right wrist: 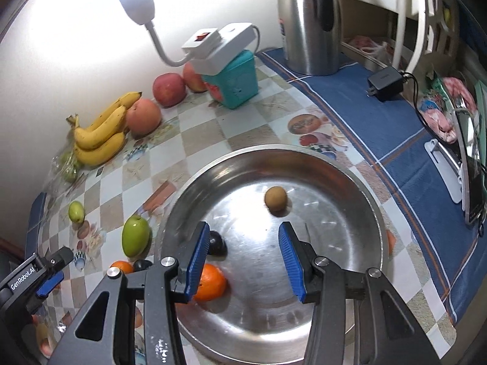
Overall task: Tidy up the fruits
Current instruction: 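Withdraw both tools from the tray back toward the fruit cluster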
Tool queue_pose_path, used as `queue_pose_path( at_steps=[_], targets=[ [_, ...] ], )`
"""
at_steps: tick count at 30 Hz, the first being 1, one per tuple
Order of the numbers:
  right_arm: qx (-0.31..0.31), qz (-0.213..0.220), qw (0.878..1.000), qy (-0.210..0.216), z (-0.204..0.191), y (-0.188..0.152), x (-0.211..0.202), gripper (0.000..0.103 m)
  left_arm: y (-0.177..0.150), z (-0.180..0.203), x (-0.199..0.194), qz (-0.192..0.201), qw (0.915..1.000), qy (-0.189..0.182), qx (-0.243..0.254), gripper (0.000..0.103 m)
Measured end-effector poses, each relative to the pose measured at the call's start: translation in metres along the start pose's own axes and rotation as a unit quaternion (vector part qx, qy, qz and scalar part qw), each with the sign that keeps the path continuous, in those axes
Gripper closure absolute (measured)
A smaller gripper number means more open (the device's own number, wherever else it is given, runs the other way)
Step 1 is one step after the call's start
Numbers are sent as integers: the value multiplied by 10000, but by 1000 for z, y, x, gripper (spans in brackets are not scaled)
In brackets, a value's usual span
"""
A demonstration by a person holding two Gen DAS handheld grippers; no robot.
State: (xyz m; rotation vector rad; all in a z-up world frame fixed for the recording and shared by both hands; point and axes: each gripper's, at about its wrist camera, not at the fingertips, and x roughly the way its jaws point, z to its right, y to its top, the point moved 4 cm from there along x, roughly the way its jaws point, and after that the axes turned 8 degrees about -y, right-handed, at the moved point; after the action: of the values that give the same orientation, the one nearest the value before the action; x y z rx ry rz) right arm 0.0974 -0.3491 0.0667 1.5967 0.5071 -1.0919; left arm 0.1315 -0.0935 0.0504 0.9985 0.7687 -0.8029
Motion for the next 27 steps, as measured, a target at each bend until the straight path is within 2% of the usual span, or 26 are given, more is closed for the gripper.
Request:
queue_pose_path(
  at_steps=[5,16,17,18,20,21,22,27],
  targets=[
    [-96,-40,9999,-7,-4,-1,2,55,-1,3,1,-14,10000,4,57,33],
    [-186,-275,9994,-55,-7,-7,13,51,-4,-3,8,-128,9999,104,-22,31],
    [-194,-289,9994,-60,-7,-7,14,51,-4,-3,9,-141,9998,123,-16,29],
    [-205,-307,9993,-67,-7,-8,15,49,-5,-3,10,-157,9998,146,-16,21],
    [-219,-331,9992,-70,-7,-9,17,39,-6,-3,12,-173,9996,202,-10,12],
    [-231,-343,9991,-69,-8,-9,17,33,-6,-3,12,-174,9996,226,2,11],
    [-247,-343,9991,-79,-8,-9,18,30,-6,-3,12,-169,9996,247,20,11],
    [-318,-369,9987,-118,-10,-11,19,27,-5,-6,12,-159,9992,373,34,2]
  ],
)
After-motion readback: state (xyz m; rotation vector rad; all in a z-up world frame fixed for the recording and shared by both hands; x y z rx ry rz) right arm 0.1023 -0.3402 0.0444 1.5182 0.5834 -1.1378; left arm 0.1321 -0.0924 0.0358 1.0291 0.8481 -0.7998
